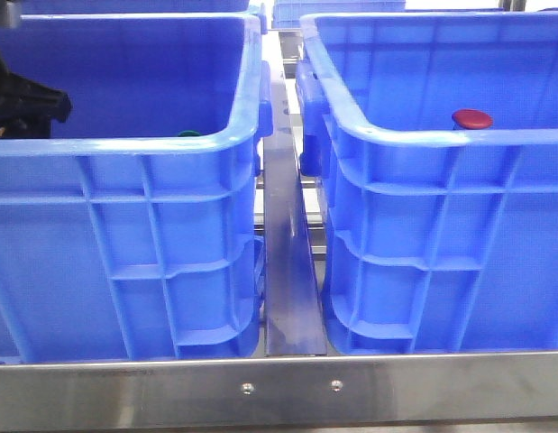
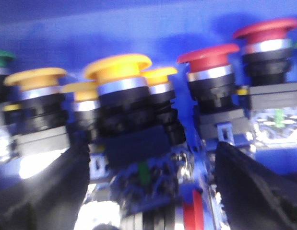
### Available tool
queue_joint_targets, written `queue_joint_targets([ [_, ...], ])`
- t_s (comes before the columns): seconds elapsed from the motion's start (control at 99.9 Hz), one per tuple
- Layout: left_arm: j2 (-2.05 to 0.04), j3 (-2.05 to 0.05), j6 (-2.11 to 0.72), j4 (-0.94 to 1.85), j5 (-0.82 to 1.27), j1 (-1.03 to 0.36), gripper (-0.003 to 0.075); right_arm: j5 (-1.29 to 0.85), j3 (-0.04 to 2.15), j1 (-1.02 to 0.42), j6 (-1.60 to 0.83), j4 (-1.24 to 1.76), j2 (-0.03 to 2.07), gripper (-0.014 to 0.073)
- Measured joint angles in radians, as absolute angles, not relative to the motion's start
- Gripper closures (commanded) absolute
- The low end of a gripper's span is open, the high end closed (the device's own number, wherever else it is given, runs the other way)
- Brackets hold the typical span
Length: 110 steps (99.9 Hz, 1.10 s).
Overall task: Pick red and yellow buttons and place in box
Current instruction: 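Lower the left gripper into the button bin and grasp a yellow-capped button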
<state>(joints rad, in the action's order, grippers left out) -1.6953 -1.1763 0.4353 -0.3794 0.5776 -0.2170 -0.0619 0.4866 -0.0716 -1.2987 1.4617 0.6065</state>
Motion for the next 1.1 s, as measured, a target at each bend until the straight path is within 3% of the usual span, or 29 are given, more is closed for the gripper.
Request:
queue_joint_targets([
  [0.41, -1.735, -1.181, 0.435, -0.392, 0.543, -0.195, 0.0246, -0.062, 0.487, -0.072, -1.299, 1.462, 0.606, 0.0661],
  [0.55, -1.735, -1.181, 0.435, -0.402, 0.543, -0.195, 0.0426, -0.062, 0.487, -0.072, -1.299, 1.462, 0.606, 0.0661],
  [0.711, -1.724, -1.181, 0.435, -0.406, 0.541, -0.195, 0.0743, -0.062, 0.487, -0.072, -1.299, 1.462, 0.606, 0.0661],
  [1.101, -1.536, -1.16, 0.435, -0.402, 0.643, -0.25, 0.0741, -0.062, 0.487, -0.072, -1.299, 1.462, 0.606, 0.0661],
])
